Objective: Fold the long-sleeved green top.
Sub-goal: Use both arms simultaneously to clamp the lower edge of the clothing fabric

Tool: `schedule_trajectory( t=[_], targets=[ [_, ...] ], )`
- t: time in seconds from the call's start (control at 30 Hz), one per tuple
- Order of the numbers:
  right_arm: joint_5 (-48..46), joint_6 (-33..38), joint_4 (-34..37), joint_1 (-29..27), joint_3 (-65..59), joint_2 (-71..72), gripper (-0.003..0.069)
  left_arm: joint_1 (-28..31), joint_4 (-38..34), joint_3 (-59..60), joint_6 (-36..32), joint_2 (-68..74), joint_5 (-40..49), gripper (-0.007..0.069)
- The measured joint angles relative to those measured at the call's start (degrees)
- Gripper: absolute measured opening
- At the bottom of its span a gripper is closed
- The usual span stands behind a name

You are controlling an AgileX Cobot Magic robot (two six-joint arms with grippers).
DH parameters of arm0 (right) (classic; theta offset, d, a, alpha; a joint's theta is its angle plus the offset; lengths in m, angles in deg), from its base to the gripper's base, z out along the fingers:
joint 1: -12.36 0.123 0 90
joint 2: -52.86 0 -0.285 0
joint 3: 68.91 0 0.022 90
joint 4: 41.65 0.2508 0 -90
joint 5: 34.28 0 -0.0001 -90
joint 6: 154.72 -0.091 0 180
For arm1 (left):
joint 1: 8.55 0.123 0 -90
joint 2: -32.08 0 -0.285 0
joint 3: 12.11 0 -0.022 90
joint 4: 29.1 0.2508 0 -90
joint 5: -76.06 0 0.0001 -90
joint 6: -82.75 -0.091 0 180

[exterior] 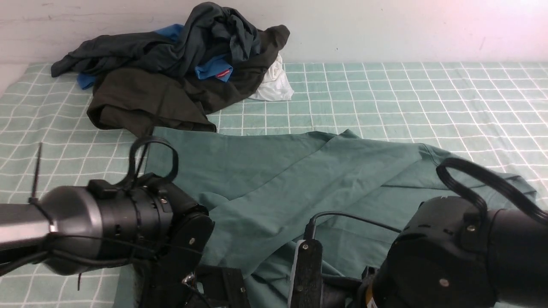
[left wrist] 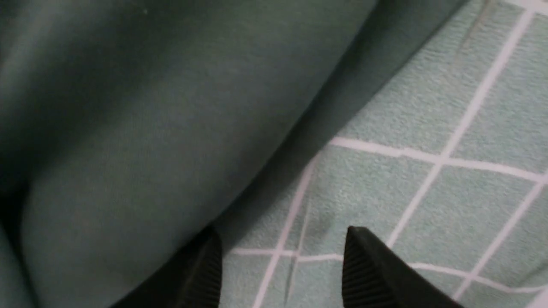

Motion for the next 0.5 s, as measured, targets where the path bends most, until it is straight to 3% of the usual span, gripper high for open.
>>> schedule_trajectory(
  t=[0.2,0.5],
  targets=[
    [0.26,0.0,0.0,-0.06,0.0,0.0,-0.0002,-0.11,2.48,-0.13,2.05,1.41,-1.22,0.0344],
    [0.39,-0.61,0.07,-0.06,0.0,0.0,-0.0003,-0.17,12.64,-0.13,9.21,1.58,-4.5,0.0321]
  ],
)
